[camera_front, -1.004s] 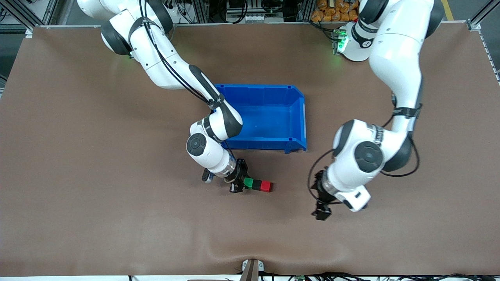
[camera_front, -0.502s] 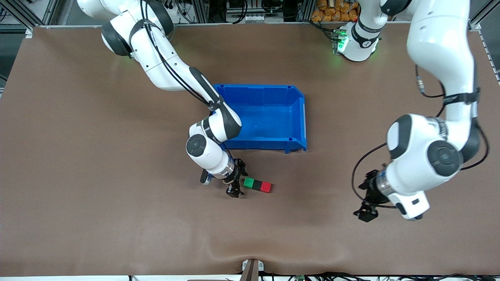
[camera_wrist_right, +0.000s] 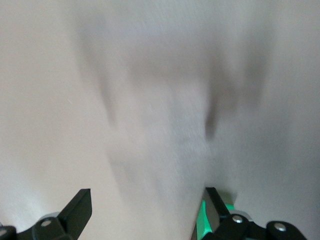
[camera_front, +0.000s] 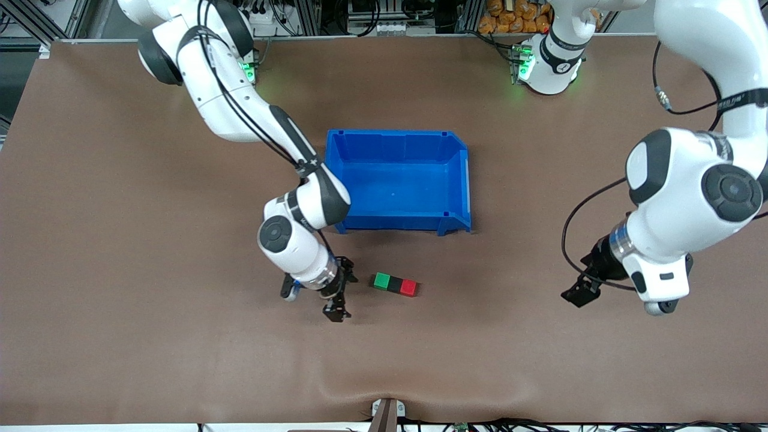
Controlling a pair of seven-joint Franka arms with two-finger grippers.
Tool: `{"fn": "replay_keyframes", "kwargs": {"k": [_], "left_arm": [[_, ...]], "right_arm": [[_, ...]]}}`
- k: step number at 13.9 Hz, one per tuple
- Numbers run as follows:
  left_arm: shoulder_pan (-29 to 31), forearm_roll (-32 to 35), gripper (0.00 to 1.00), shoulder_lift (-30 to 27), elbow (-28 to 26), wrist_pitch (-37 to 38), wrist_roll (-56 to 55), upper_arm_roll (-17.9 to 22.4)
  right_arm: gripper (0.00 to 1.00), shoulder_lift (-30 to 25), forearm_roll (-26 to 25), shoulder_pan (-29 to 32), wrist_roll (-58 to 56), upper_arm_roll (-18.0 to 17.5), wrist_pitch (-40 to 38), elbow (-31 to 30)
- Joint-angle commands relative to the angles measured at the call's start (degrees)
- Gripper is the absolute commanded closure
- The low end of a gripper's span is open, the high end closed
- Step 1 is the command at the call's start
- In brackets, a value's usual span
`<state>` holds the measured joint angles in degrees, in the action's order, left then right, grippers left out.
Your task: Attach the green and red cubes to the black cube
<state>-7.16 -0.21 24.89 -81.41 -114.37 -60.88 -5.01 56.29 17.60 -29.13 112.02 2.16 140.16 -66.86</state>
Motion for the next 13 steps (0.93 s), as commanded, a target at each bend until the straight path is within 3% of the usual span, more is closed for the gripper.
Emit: {"fn": "replay_keyframes", "kwargs": {"k": [1, 4, 9, 13], "left_arm": [[0.1, 2.6, 0.00, -8.6, -9.4, -0.2, 4.8, -0.4], [0.6, 2.7, 0.00, -15.3, -15.4, 0.5, 13.2, -0.4], [0.3, 2.7, 0.00, -24.9, -22.1, 8.0, 26.1, 0.1], [0.7, 2.7, 0.00, -27.3, -22.5, 11.4, 36.5, 1.3]], "right_arm": [[0.00, -2.1, -0.8, 3.2, -5.6, -0.9, -2.3, -0.7], [0.00, -3.4, -1.2, 4.5, -6.5, -0.8, -2.4, -0.8], [0.00, -4.1, -0.8, 7.3, -13.8, -1.0, -3.2, -1.0], [0.00, -4.7, -1.0, 9.0, -17.4, -0.7, -7.2, -0.7]]}}
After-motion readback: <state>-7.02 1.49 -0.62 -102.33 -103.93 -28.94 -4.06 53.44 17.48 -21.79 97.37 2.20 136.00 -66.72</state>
